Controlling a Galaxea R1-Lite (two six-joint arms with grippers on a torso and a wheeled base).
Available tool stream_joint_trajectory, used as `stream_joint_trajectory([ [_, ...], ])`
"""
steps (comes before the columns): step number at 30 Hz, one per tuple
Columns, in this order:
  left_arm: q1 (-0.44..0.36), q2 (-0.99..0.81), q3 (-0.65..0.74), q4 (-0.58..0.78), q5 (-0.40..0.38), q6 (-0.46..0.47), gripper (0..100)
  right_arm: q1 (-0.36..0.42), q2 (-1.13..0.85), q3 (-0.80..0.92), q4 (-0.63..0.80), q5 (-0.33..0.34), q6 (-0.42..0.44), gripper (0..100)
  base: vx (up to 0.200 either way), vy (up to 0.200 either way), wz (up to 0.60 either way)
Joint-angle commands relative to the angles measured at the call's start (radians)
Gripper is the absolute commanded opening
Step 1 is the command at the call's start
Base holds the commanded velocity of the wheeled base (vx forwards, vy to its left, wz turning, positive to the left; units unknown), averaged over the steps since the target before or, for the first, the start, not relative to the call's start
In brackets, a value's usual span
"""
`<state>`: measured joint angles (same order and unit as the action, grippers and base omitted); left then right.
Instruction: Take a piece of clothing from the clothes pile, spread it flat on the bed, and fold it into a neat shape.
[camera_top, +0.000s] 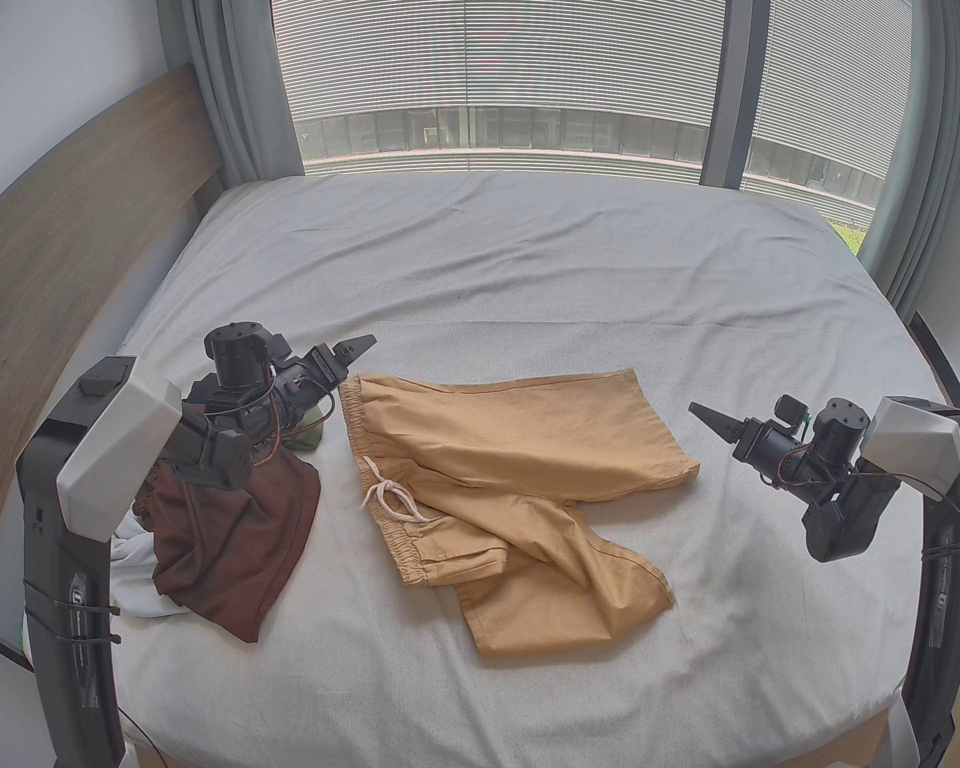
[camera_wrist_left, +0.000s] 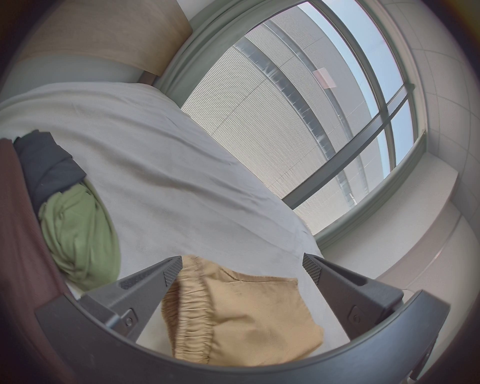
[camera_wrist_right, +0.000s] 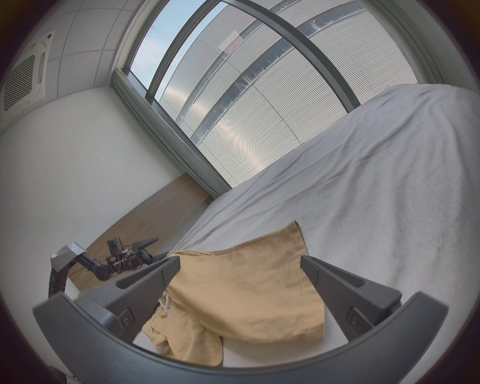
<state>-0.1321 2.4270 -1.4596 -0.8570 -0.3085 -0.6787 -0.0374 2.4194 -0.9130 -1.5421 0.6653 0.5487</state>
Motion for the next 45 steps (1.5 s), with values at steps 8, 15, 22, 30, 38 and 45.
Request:
stream_joint_trajectory([
  [8,0.009,-0.082,0.05,0.078,0.072,0.073,100,0.014,-0.046,0.151,-0.004,0.002,-0.047,100,0.0,0.0,0.0],
  [15,-0.007,-0.307,0.369,0.044,0.052,0.094,100,0.01,-0.072,0.229,-0.001,0.008,-0.118,100,0.0,0.0,0.0],
  [22,-0.001,-0.428,0.752,-0.139,-0.092,0.093,100,0.021,-0.092,0.256,-0.001,0.007,-0.121,100,0.0,0.0,0.0],
  [30,-0.02,-0.413,0.949,-0.277,-0.192,0.087,100,0.044,-0.077,0.296,0.0,0.008,-0.176,100,0.0,0.0,0.0],
  [38,-0.109,-0.344,1.015,-0.297,-0.193,0.085,100,0.034,-0.055,0.292,0.0,0.008,-0.201,100,0.0,0.0,0.0],
  [45,-0.142,-0.249,1.019,-0.341,-0.19,0.084,100,0.031,-0.055,0.289,0.0,0.008,-0.199,100,0.0,0.0,0.0],
])
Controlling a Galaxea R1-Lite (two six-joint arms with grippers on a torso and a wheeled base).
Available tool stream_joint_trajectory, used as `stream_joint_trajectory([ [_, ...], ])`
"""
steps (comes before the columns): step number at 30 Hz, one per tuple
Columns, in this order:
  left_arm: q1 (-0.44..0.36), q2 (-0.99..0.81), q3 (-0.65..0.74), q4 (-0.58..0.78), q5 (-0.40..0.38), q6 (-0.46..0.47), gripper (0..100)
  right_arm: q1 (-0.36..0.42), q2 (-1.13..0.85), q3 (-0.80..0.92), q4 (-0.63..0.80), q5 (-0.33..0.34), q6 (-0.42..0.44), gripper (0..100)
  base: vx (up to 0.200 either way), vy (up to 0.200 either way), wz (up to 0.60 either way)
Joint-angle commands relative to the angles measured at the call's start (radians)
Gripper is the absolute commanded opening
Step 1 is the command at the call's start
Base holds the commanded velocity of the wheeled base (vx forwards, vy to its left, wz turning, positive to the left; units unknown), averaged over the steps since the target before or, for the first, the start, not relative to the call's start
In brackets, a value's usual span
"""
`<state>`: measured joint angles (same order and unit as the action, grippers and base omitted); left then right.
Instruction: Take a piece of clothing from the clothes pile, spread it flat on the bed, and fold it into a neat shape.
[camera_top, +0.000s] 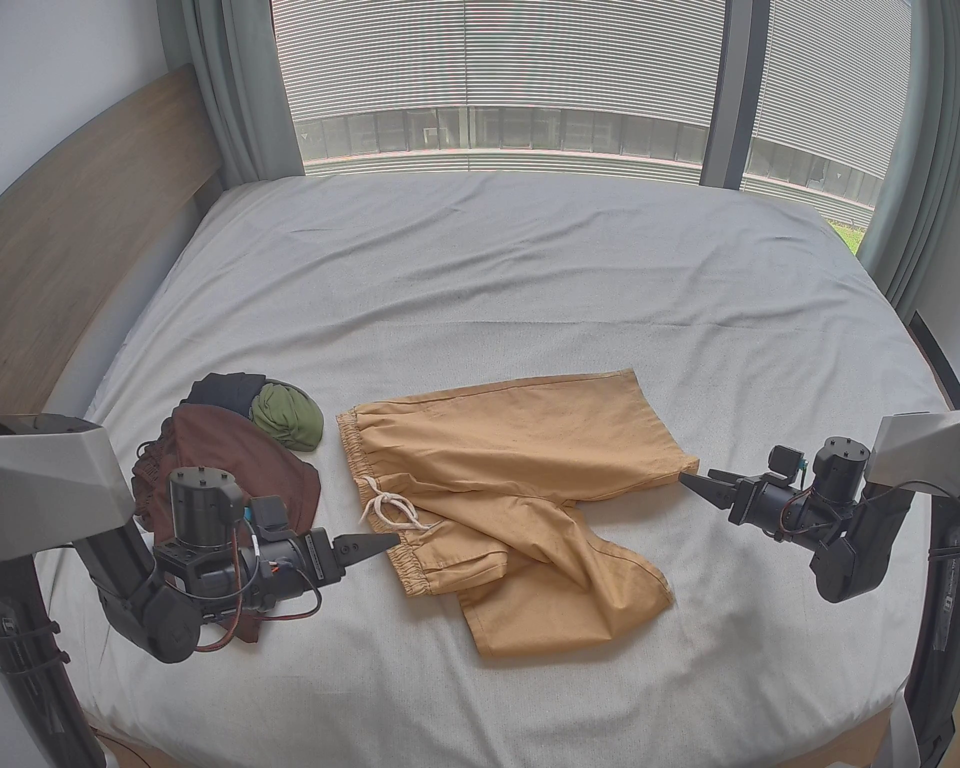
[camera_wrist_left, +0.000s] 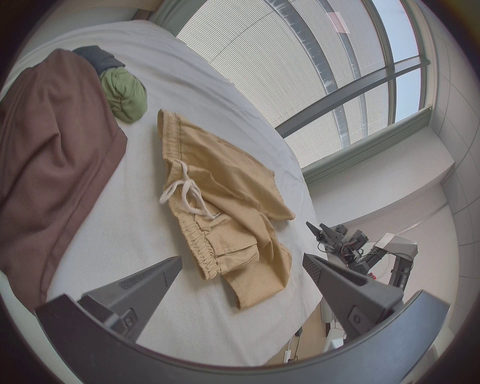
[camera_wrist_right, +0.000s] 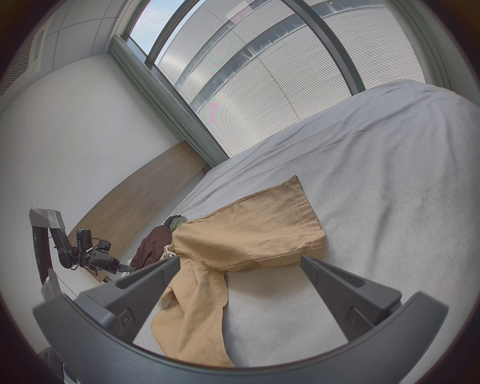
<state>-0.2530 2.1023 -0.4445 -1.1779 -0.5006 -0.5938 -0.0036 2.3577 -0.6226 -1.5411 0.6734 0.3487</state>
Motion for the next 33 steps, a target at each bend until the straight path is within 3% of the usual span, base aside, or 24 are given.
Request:
stream_joint_trajectory([
  [1,-0.026,0.093,0.003,-0.029,0.004,-0.001,100,-0.001,0.009,-0.003,-0.001,0.0,0.001,100,0.0,0.0,0.0],
  [9,-0.057,0.202,-0.011,-0.121,0.013,-0.012,100,-0.001,0.009,-0.011,-0.002,-0.003,0.003,100,0.0,0.0,0.0],
  [17,-0.089,0.246,-0.051,-0.123,0.031,-0.032,100,-0.003,0.012,-0.02,-0.002,-0.005,0.007,100,0.0,0.0,0.0],
  [25,-0.123,0.308,-0.12,-0.121,0.1,-0.032,100,-0.003,0.011,-0.028,-0.002,-0.005,0.009,100,0.0,0.0,0.0],
  [33,-0.131,0.314,-0.151,-0.112,0.105,-0.034,100,-0.003,0.012,-0.034,-0.002,-0.003,0.01,100,0.0,0.0,0.0],
])
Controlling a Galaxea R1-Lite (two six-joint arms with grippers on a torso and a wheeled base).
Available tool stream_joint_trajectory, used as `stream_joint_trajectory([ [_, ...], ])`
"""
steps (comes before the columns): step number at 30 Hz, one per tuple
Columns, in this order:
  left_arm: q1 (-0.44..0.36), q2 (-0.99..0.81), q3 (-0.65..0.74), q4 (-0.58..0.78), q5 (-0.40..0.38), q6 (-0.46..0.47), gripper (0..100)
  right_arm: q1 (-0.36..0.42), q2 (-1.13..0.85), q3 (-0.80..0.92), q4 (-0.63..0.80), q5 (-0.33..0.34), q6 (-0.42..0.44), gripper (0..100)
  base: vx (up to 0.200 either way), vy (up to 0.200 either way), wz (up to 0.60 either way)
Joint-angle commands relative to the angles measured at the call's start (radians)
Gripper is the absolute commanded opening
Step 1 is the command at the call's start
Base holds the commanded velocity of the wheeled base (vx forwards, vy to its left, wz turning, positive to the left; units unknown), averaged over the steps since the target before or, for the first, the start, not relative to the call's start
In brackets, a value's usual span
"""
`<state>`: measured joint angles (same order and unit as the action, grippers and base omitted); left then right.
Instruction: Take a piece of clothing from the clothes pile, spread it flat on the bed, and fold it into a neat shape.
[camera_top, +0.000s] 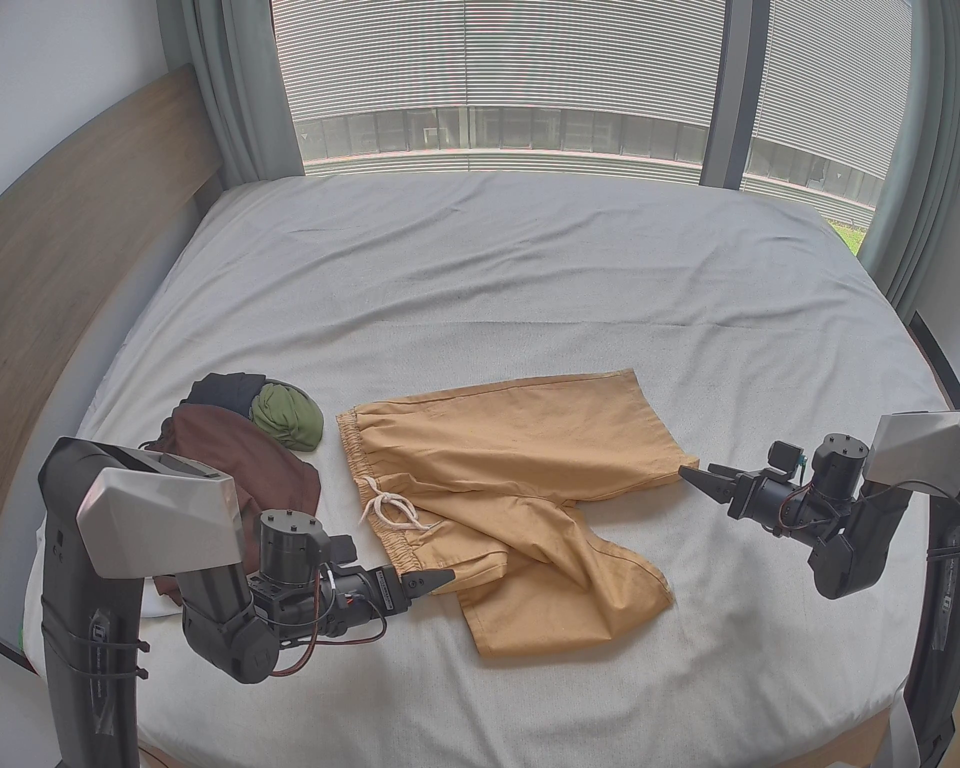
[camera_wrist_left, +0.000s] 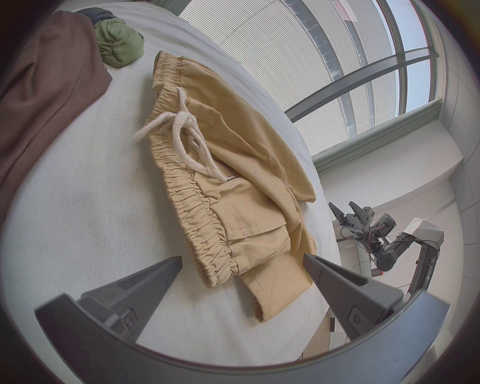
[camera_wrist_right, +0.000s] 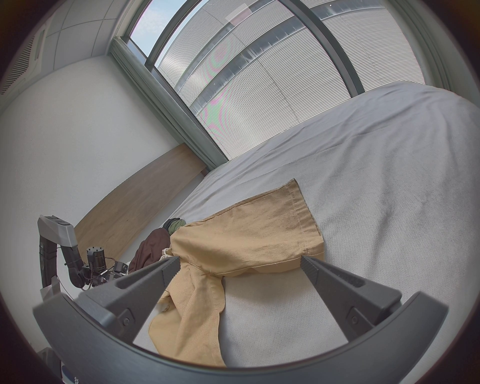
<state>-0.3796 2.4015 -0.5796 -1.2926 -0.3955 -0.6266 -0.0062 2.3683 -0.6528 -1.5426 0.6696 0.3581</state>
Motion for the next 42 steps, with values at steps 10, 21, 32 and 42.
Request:
stream_joint_trajectory([
  [10,-0.007,0.028,-0.043,0.01,0.0,-0.001,100,0.0,0.005,-0.004,-0.001,-0.001,-0.001,100,0.0,0.0,0.0],
  [21,-0.007,0.047,-0.046,-0.024,0.0,0.001,0,-0.005,0.032,0.007,0.001,0.001,-0.002,100,0.0,0.0,0.0],
  [32,0.05,0.071,0.004,-0.182,0.035,0.002,0,0.008,0.123,0.07,0.001,0.007,-0.007,100,0.0,0.0,0.0],
  [42,0.064,0.073,0.003,-0.197,0.035,0.002,0,0.052,0.166,0.171,0.001,0.008,-0.11,100,0.0,0.0,0.0],
])
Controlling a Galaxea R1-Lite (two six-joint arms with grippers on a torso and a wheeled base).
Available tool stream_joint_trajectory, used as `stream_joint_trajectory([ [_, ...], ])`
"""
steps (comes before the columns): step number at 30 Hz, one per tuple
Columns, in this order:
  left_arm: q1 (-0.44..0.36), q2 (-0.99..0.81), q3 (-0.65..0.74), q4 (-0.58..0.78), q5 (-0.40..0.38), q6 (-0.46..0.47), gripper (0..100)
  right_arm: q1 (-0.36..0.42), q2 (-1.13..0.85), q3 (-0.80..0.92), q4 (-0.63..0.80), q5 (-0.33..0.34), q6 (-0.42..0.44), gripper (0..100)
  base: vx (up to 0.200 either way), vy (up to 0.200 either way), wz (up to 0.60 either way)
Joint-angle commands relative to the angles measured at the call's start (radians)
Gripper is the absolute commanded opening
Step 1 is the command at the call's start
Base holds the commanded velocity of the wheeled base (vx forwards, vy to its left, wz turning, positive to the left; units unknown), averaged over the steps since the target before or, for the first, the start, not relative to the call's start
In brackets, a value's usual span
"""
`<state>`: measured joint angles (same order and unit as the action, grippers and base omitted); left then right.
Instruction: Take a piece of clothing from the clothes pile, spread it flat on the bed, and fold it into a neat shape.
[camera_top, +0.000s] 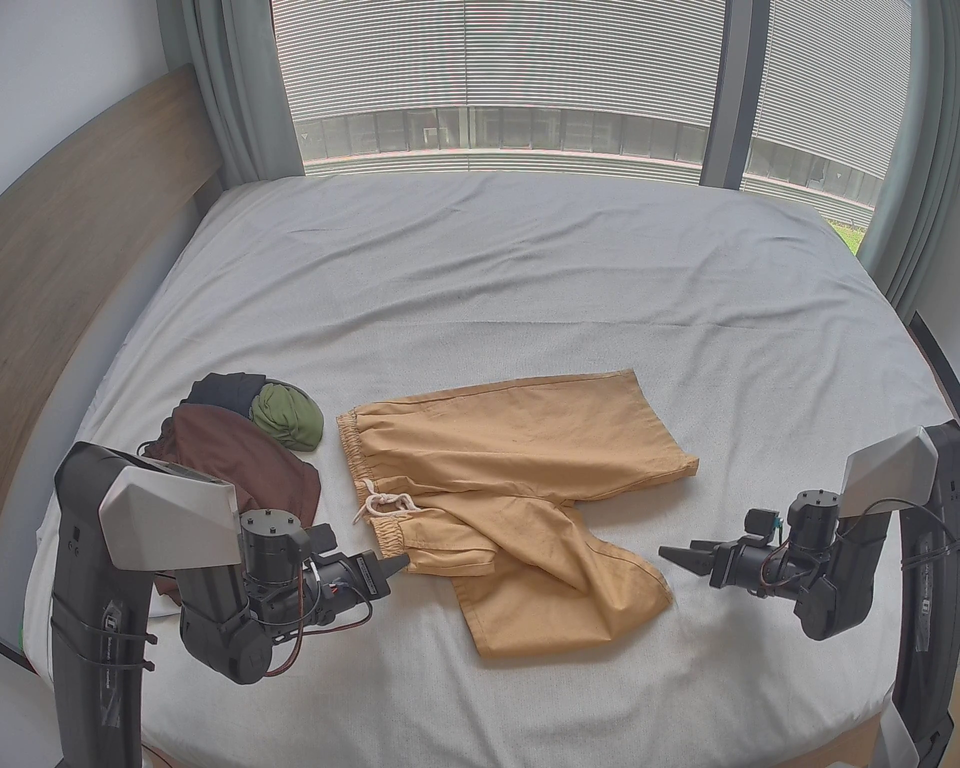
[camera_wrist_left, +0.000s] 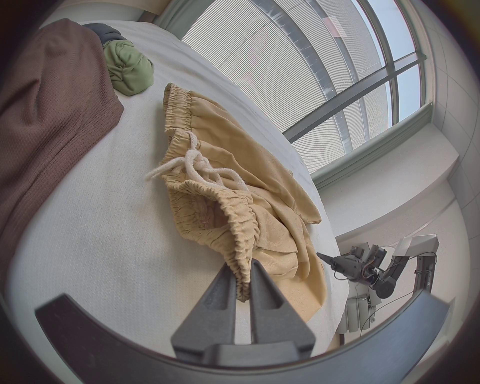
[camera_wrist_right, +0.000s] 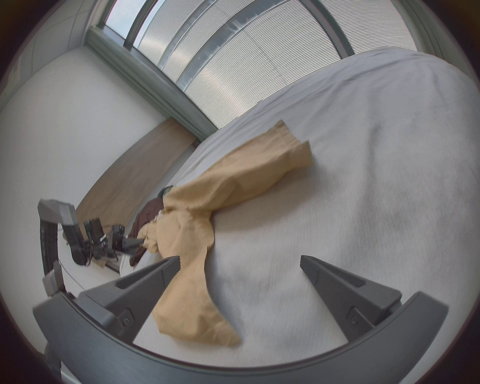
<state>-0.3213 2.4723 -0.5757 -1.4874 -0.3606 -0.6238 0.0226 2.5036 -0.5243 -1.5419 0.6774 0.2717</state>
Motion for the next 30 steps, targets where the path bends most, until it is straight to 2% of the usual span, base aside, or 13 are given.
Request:
stream_joint_trajectory([
  [1,0.005,0.004,-0.001,-0.005,0.0,-0.001,0,0.04,0.038,0.063,0.002,0.002,-0.049,100,0.0,0.0,0.0],
  [9,0.011,0.007,-0.006,-0.028,0.0,-0.001,0,0.071,0.063,0.119,0.002,0.002,-0.126,100,0.0,0.0,0.0],
  [14,0.014,0.007,-0.007,-0.031,0.0,-0.002,0,0.073,0.078,0.118,0.002,0.002,-0.135,100,0.0,0.0,0.0],
  [15,0.014,0.007,-0.007,-0.031,0.0,-0.002,0,0.073,0.078,0.118,0.002,0.002,-0.135,0,0.0,0.0,0.0],
  [18,0.018,0.008,-0.01,-0.033,0.0,-0.002,0,0.077,0.08,0.118,0.0,0.002,-0.135,0,0.0,0.0,0.0],
  [22,0.027,0.017,-0.012,-0.056,0.0,-0.001,0,0.079,0.078,0.118,0.0,0.047,-0.135,0,0.0,0.0,0.0],
  [30,0.07,0.011,-0.007,-0.059,-0.004,0.01,0,0.069,0.006,0.128,0.0,0.07,-0.128,0,0.0,0.0,0.0],
])
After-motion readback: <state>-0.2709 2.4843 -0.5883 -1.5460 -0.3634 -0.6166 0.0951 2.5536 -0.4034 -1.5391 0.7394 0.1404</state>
